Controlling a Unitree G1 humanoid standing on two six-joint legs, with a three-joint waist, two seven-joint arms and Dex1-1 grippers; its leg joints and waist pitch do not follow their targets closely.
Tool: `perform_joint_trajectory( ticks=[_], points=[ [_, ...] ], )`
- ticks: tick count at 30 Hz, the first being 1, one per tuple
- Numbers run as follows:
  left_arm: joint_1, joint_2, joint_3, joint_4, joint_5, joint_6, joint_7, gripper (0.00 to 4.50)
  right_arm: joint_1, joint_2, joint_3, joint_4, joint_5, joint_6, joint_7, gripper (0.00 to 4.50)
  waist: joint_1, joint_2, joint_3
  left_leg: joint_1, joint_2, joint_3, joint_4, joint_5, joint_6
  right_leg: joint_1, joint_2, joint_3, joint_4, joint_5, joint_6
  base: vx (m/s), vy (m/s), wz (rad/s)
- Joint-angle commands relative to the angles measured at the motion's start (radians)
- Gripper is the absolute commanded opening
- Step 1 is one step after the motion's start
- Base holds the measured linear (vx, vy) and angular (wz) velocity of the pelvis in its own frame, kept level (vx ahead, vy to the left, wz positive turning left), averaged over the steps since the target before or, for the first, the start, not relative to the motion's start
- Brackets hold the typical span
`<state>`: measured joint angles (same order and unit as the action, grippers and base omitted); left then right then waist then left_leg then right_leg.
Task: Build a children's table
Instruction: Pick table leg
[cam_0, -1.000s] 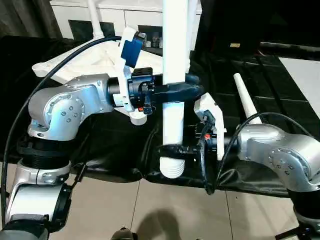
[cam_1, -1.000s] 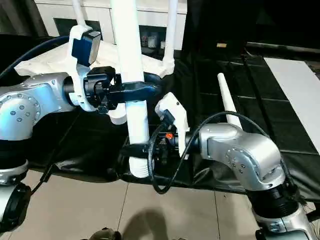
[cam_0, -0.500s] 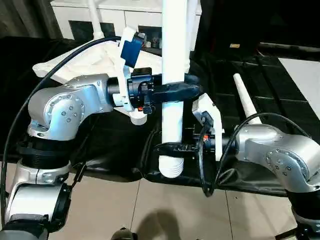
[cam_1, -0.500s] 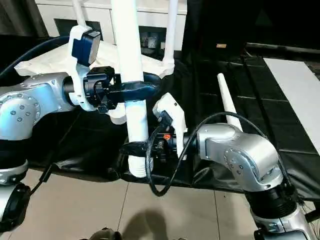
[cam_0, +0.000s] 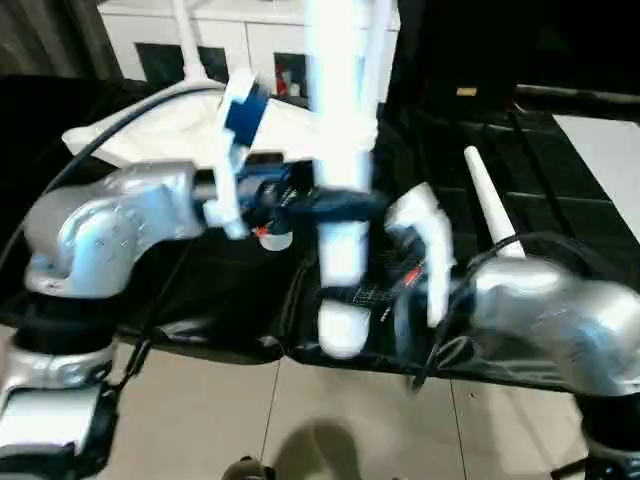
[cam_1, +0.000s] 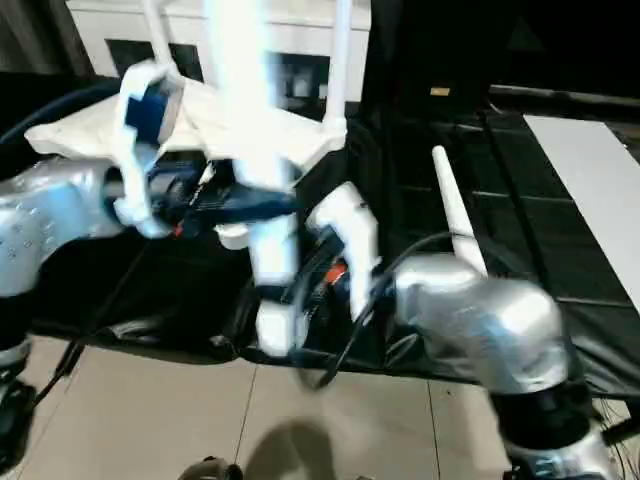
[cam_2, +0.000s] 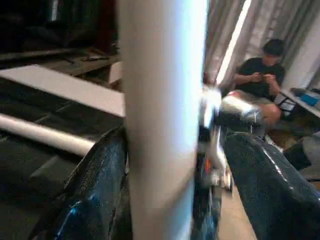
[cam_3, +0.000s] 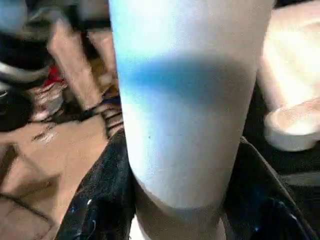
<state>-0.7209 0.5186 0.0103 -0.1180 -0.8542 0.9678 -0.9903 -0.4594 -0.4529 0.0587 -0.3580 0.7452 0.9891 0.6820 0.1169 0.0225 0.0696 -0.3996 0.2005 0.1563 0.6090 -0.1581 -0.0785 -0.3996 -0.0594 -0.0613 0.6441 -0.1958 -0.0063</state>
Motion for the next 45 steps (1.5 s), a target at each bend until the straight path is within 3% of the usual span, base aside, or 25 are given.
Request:
perform_joint_trajectory(
  ticks=[1, 7, 11, 14, 20, 22, 24, 25, 26, 28, 30, 31, 32, 33, 35, 36, 37, 38, 39, 40, 41, 42, 43, 44, 45],
  points=[
    [0.012, 0.020, 0.032, -0.020, 0.022, -0.013, 0.010, 3.75, 0.016, -0.009, -0.070, -0.025, 0.007, -0.004, -0.033, 1.89, 0.001, 0.010, -0.080, 0.027, 0.017, 0.000, -0.066, -0.210, -0.061, 0.045, -0.064, 0.045, -0.088, -0.254, -0.145, 0.000, 0.000, 0.00],
    [0.111, 0.106, 0.085, -0.060, 0.017, -0.024, -0.024, 3.89, 0.064, -0.009, -0.138, -0.068, 0.019, -0.008, -0.086, 1.88, -0.005, 0.015, -0.079, 0.023, 0.015, -0.003, -0.071, -0.222, -0.062, 0.046, -0.063, 0.044, -0.087, -0.271, -0.133, 0.000, 0.000, 0.00],
    [0.262, 0.063, 0.084, -0.202, 0.165, -0.113, 0.194, 3.89, 0.152, 0.040, -0.163, -0.055, -0.206, -0.256, -0.236, 1.88, -0.009, 0.009, -0.078, 0.024, 0.021, 0.000, -0.073, -0.231, -0.074, 0.040, -0.068, 0.046, -0.091, -0.302, -0.120, 0.000, 0.000, 0.00],
    [0.313, -0.044, 0.088, -0.223, 0.249, -0.217, 0.336, 3.89, 0.210, 0.051, -0.151, -0.047, -0.310, -0.318, -0.330, 1.88, -0.005, 0.007, -0.072, 0.036, 0.016, 0.005, -0.070, -0.262, -0.062, 0.031, -0.064, 0.046, -0.109, -0.396, -0.089, 0.000, 0.000, 0.00],
    [0.435, -0.295, 0.012, -0.177, 0.568, -0.531, 0.767, 3.89, 0.306, 0.235, -0.145, -0.035, -0.351, -0.366, -0.527, 1.88, -0.022, -0.006, -0.072, 0.027, 0.008, -0.005, -0.079, -0.336, -0.048, 0.039, -0.072, 0.039, -0.136, -0.553, 0.014, 0.000, 0.000, 0.00],
    [0.464, -0.304, -0.049, -0.153, 0.663, -0.598, 0.832, 3.89, 0.312, 0.267, -0.107, -0.002, -0.400, -0.431, -0.553, 1.88, -0.015, -0.023, -0.063, -0.013, 0.001, -0.002, -0.054, -0.235, 0.051, 0.058, -0.142, 0.082, -0.160, -0.655, 0.043, 0.000, 0.000, 0.00],
    [0.474, -0.314, -0.067, -0.135, 0.696, -0.621, 0.850, 3.89, 0.317, 0.283, -0.095, 0.012, -0.426, -0.462, -0.567, 1.88, -0.005, -0.027, -0.064, -0.013, 0.000, -0.012, -0.011, -0.197, 0.093, 0.058, -0.198, 0.115, -0.177, -0.750, 0.059, -0.003, 0.037, -0.04],
    [0.479, -0.333, -0.069, -0.111, 0.727, -0.657, 0.880, 3.89, 0.322, 0.301, -0.089, 0.020, -0.443, -0.478, -0.584, 1.88, 0.001, -0.034, -0.064, -0.027, 0.004, -0.031, 0.031, -0.167, 0.129, 0.061, -0.251, 0.152, -0.189, -0.802, 0.066, -0.005, 0.075, -0.09],
    [0.483, -0.357, -0.073, -0.060, 0.793, -0.726, 0.945, 3.89, 0.329, 0.324, -0.072, 0.031, -0.472, -0.501, -0.605, 1.88, 0.005, -0.027, -0.064, -0.030, 0.012, -0.049, 0.035, -0.152, 0.141, 0.057, -0.258, 0.154, -0.190, -0.780, 0.029, 0.000, 0.125, -0.02],
    [0.485, -0.368, -0.078, -0.023, 0.835, -0.778, 0.987, 3.89, 0.329, 0.329, -0.056, 0.041, -0.498, -0.513, -0.614, 1.88, -0.008, -0.014, -0.064, -0.015, 0.004, -0.040, -0.020, -0.159, 0.187, 0.048, -0.184, 0.106, -0.173, -0.633, -0.035, 0.008, 0.176, -0.01],
    [0.487, -0.378, -0.073, -0.015, 0.828, -0.775, 0.994, 3.89, 0.323, 0.320, -0.051, 0.049, -0.512, -0.528, -0.611, 1.88, -0.060, 0.021, -0.084, 0.062, -0.014, -0.020, -0.077, -0.151, 0.304, 0.000, -0.038, 0.017, -0.089, -0.320, -0.051, 0.008, 0.223, 0.03],
    [0.487, -0.383, -0.073, -0.011, 0.829, -0.777, 0.993, 3.89, 0.317, 0.320, -0.057, 0.058, -0.508, -0.528, -0.613, 1.88, -0.060, 0.021, -0.084, 0.062, -0.014, -0.020, -0.077, -0.151, 0.304, 0.000, -0.038, 0.017, -0.089, -0.320, -0.051, 0.002, 0.238, 0.05],
    [0.486, -0.384, -0.080, -0.004, 0.841, -0.788, 1.001, 3.89, 0.309, 0.326, -0.069, 0.072, -0.496, -0.530, -0.614, 1.88, -0.082, 0.034, -0.084, 0.087, -0.006, -0.021, -0.106, -0.138, 0.370, -0.029, 0.011, -0.031, -0.012, -0.218, -0.030, -0.013, 0.246, 0.07],
    [0.486, -0.384, -0.085, 0.001, 0.853, -0.802, 1.010, 3.89, 0.305, 0.332, -0.078, 0.080, -0.486, -0.529, -0.615, 1.88, -0.094, 0.021, -0.074, 0.067, 0.029, -0.026, -0.135, -0.126, 0.427, -0.032, -0.002, -0.058, 0.073, -0.146, 0.048, -0.025, 0.204, 0.04],
    [0.480, -0.397, -0.082, 0.016, 0.858, -0.815, 1.023, 3.89, 0.298, 0.344, -0.092, 0.104, -0.496, -0.547, -0.631, 1.88, -0.097, -0.006, -0.066, 0.057, 0.039, -0.018, -0.135, -0.192, 0.403, -0.025, -0.039, -0.040, 0.051, -0.135, 0.063, -0.039, 0.181, -0.01],
    [0.475, -0.401, -0.078, 0.024, 0.867, -0.823, 1.036, 3.89, 0.296, 0.353, -0.102, 0.112, -0.486, -0.547, -0.629, 1.88, -0.082, -0.072, -0.082, 0.010, -0.007, 0.010, -0.063, -0.349, 0.255, 0.013, -0.178, 0.060, -0.077, -0.254, 0.116, -0.079, 0.154, 0.06],
    [0.475, -0.401, -0.078, 0.024, 0.867, -0.823, 1.036, 3.89, 0.296, 0.353, -0.102, 0.112, -0.486, -0.547, -0.629, 1.88, -0.030, -0.055, -0.080, -0.005, -0.037, -0.011, 0.099, -0.352, 0.175, 0.008, -0.329, 0.171, -0.160, -0.377, 0.085, -0.079, 0.154, 0.06],
    [0.464, -0.406, -0.071, 0.049, 0.885, -0.846, 1.052, 3.89, 0.292, 0.364, -0.107, 0.126, -0.493, -0.559, -0.631, 1.88, -0.077, -0.061, -0.090, -0.100, -0.073, -0.129, 0.235, -0.234, 0.059, 0.077, -0.358, 0.174, -0.150, -0.458, 0.063, -0.081, 0.179, -0.15],
    [0.459, -0.407, -0.069, 0.058, 0.888, -0.851, 1.055, 3.89, 0.289, 0.362, -0.103, 0.134, -0.505, -0.570, -0.638, 1.88, -0.067, -0.044, -0.070, -0.097, -0.056, -0.147, 0.221, -0.231, -0.026, 0.062, -0.335, 0.143, -0.163, -0.559, 0.000, -0.084, 0.249, -0.37],
    [0.456, -0.406, -0.066, 0.061, 0.888, -0.856, 1.056, 3.89, 0.288, 0.357, -0.096, 0.136, -0.524, -0.584, -0.646, 1.88, -0.075, -0.045, -0.063, -0.051, -0.051, -0.135, 0.163, -0.253, -0.025, 0.067, -0.274, 0.076, -0.160, -0.556, -0.121, -0.084, 0.249, -0.37],
    [0.454, -0.406, -0.065, 0.062, 0.887, -0.858, 1.056, 3.89, 0.288, 0.352, -0.091, 0.137, -0.537, -0.594, -0.650, 1.88, -0.077, -0.042, -0.067, -0.036, -0.051, -0.120, 0.108, -0.224, 0.006, 0.071, -0.230, 0.050, -0.155, -0.543, -0.158, -0.092, 0.316, -0.16],
    [0.451, -0.411, -0.059, 0.058, 0.881, -0.850, 1.051, 3.89, 0.290, 0.346, -0.084, 0.135, -0.541, -0.584, -0.643, 1.88, -0.128, -0.003, -0.075, 0.033, -0.051, -0.096, -0.026, -0.238, 0.214, 0.000, -0.034, -0.027, -0.067, -0.482, -0.127, -0.089, 0.295, 0.12],
    [0.451, -0.411, -0.059, 0.058, 0.881, -0.850, 1.051, 3.89, 0.290, 0.346, -0.083, 0.135, -0.541, -0.584, -0.643, 1.88, -0.157, 0.012, -0.065, 0.058, -0.041, -0.094, -0.056, -0.328, 0.247, -0.022, -0.002, -0.046, -0.020, -0.421, -0.093, -0.089, 0.295, 0.12],
    [0.451, -0.413, -0.059, 0.058, 0.878, -0.845, 1.048, 3.89, 0.291, 0.341, -0.079, 0.136, -0.545, -0.580, -0.636, 1.88, -0.165, 0.031, -0.075, 0.065, -0.037, -0.104, -0.082, -0.370, 0.267, -0.019, 0.009, -0.057, 0.056, -0.319, -0.072, -0.095, 0.299, 0.17],
    [0.453, -0.418, -0.055, 0.055, 0.879, -0.842, 1.057, 3.89, 0.290, 0.343, -0.080, 0.137, -0.543, -0.575, -0.636, 1.88, -0.174, 0.040, -0.070, 0.074, -0.027, -0.129, -0.098, -0.322, 0.341, -0.023, 0.008, -0.067, 0.108, -0.196, -0.040, -0.107, 0.298, 0.00]
  ],
)
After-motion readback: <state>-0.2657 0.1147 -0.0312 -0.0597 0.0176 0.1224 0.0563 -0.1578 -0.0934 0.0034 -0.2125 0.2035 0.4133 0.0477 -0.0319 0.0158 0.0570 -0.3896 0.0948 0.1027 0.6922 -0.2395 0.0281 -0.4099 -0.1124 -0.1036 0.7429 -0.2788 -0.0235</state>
